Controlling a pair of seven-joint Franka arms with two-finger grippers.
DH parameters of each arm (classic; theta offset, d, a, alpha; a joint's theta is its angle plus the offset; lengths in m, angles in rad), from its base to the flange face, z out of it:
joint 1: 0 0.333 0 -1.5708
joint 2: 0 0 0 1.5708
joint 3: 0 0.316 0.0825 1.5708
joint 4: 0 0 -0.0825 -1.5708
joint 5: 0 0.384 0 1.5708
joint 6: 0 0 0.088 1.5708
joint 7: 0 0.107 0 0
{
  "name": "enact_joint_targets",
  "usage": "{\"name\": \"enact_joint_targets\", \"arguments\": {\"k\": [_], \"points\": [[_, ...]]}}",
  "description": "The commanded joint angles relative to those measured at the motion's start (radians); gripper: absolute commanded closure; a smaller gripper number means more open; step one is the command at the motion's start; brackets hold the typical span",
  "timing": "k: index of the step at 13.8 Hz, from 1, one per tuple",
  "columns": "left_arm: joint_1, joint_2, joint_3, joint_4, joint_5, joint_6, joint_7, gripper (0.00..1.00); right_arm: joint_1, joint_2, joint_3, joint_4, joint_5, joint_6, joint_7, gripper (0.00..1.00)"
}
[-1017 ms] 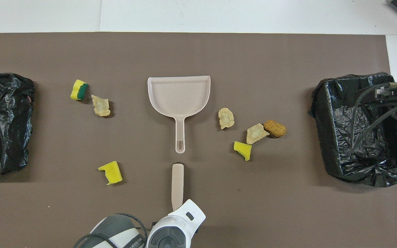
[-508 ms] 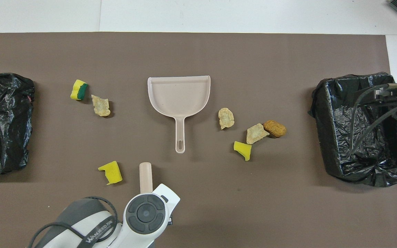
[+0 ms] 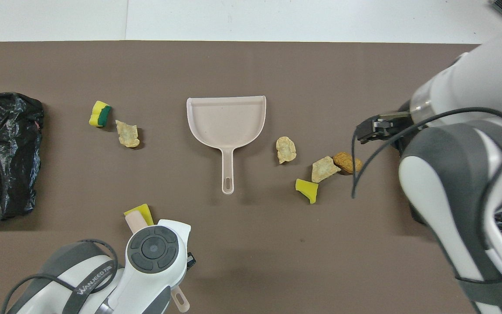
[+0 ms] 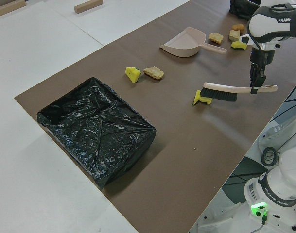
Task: Sweep and dump trash in bin
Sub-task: 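Grasp the brush with the left gripper while the right gripper grasps the dustpan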
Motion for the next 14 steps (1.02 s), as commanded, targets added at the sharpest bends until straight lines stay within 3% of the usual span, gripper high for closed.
{"name": "enact_joint_targets", "arguments": {"k": [1,9,14], "points": [[0.029,-0.020,-0.012,-0.022,-0.033,-0.008,-0.094,1.00,0.085,0.093,-0.003,0.039,0.018,0.048,0.054,0.00],[0.059,-0.012,-0.009,-0.031,-0.189,0.044,-0.266,1.00,0.338,0.279,-0.002,0.071,0.019,0.324,0.328,0.00],[0.187,0.052,-0.009,-0.021,-0.233,0.159,-0.274,1.00,0.390,0.348,-0.002,0.067,0.018,0.415,0.349,0.00]]}}
